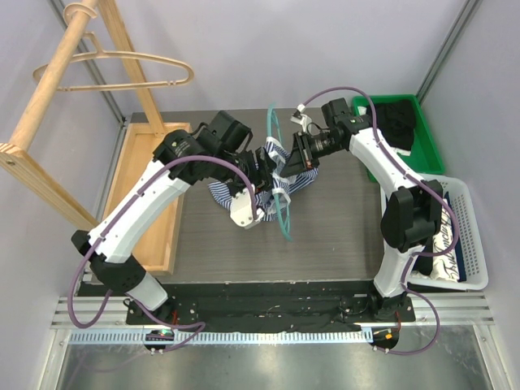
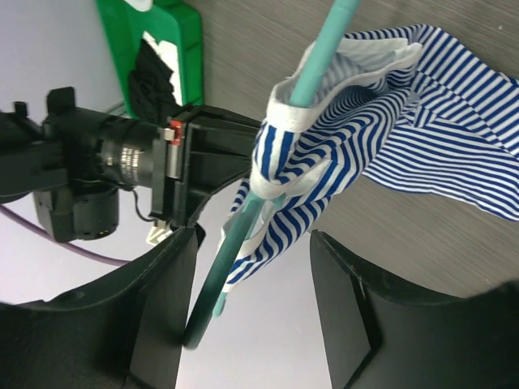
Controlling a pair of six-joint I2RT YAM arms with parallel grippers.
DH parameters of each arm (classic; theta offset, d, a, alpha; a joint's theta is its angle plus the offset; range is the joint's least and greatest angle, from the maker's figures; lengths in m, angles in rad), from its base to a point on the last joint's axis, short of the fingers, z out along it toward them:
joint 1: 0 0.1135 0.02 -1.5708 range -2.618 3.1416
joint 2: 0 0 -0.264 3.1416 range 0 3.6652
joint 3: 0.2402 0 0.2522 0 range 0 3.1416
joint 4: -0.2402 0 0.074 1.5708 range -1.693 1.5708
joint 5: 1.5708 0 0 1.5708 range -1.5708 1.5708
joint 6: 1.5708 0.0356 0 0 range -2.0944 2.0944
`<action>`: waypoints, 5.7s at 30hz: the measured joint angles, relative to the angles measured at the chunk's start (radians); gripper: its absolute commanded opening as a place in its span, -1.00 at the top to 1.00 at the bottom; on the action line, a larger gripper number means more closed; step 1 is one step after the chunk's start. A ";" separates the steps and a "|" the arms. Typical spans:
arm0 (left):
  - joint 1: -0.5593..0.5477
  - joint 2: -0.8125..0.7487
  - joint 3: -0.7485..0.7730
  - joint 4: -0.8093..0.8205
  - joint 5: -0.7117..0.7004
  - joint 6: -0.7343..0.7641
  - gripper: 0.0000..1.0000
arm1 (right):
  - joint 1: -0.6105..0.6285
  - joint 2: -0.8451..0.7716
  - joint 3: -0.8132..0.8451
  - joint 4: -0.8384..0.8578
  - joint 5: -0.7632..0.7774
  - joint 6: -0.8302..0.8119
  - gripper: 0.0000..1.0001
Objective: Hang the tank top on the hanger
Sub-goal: Hang the tank top on the hanger.
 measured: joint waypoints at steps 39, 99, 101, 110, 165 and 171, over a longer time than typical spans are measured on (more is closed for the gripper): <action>-0.051 -0.110 -0.219 0.060 -0.203 0.008 1.00 | 0.053 0.028 -0.020 -0.045 0.008 -0.048 0.63; -0.052 0.148 0.198 0.114 -0.194 -0.451 0.58 | 0.306 -0.570 -0.250 0.230 0.860 -0.296 0.98; -0.052 0.148 0.198 0.129 -0.193 -0.473 0.32 | 0.306 -0.573 -0.250 0.233 0.871 -0.296 0.98; -0.060 0.087 0.163 0.272 -0.219 -0.629 -0.99 | 0.293 -0.562 -0.141 0.207 0.883 -0.281 0.98; 0.267 -0.127 0.135 0.210 -0.017 -1.083 -0.99 | -0.021 -0.343 0.251 -0.279 0.033 -0.225 0.98; 0.267 -0.098 0.147 0.108 0.119 -1.058 -0.99 | -0.021 -0.356 0.245 -0.322 0.037 -0.285 0.98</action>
